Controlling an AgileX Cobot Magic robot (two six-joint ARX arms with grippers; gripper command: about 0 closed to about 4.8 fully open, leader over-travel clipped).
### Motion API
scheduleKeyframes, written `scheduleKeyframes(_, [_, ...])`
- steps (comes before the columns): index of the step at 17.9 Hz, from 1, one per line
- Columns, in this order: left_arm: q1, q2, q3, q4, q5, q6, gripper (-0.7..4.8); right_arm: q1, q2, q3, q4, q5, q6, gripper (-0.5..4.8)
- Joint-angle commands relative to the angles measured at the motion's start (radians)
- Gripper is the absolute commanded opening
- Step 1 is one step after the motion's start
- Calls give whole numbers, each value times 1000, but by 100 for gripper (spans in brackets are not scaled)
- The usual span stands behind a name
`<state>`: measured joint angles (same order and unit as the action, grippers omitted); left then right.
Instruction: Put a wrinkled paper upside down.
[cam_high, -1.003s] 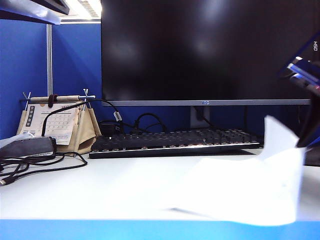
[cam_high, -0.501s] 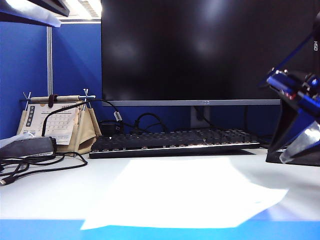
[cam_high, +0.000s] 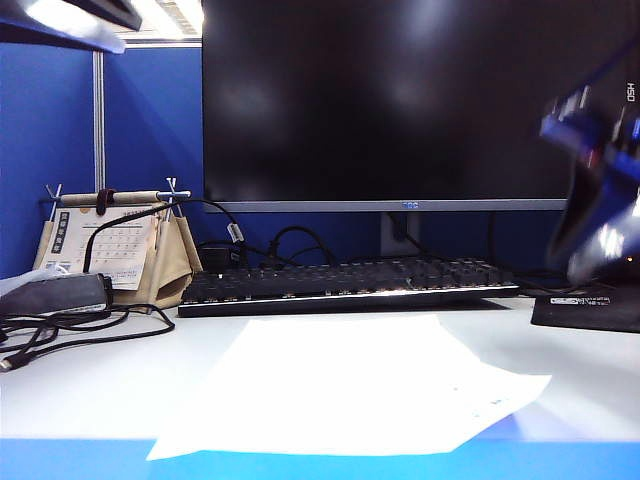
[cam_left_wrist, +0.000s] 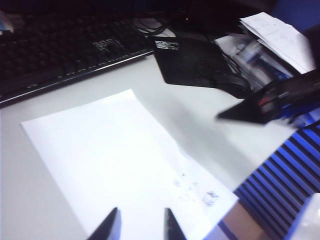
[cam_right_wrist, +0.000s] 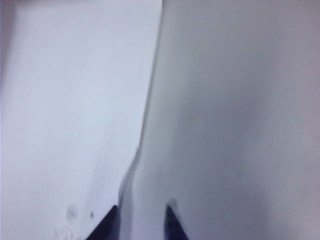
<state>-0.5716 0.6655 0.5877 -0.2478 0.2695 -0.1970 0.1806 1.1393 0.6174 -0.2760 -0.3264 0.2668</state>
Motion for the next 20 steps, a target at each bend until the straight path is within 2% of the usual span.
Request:
scheduleKeyframes(1, [1,-2,5,-29,-138,33,120,0,-177,4,19,142,-10,116])
scheduleKeyframes(3, [1,-2,0,-31,-204,44,120,-5,-275,4,19,164,-10,115])
scheduleKeyframes(5, [1,-2,-25,-3,-209,78,120,-4,-375,3,-7,198,-8,104])
scheduleKeyframes(8, [1,-3,-105,56,-198,76,120,-4,-482,-16,-75,273,-5,104])
scheduleKeyframes(10, [1,-3,-196,141,-198,36,120,-4,-599,-112,-68,292,22,101])
scheduleKeyframes(12, [1,-3,-275,236,-198,-27,120,-4,-754,-251,-62,310,79,53])
scheduleKeyframes(15, [1,-3,-322,272,-200,-25,120,-4,-933,-377,-61,309,119,36])
scheduleKeyframes(17, [1,-3,-357,297,-199,-24,120,-4,-1044,-443,-76,311,127,-5])
scheduleKeyframes(20, [1,-2,-410,340,-206,-23,120,-4,-1135,-501,-113,316,126,-5])
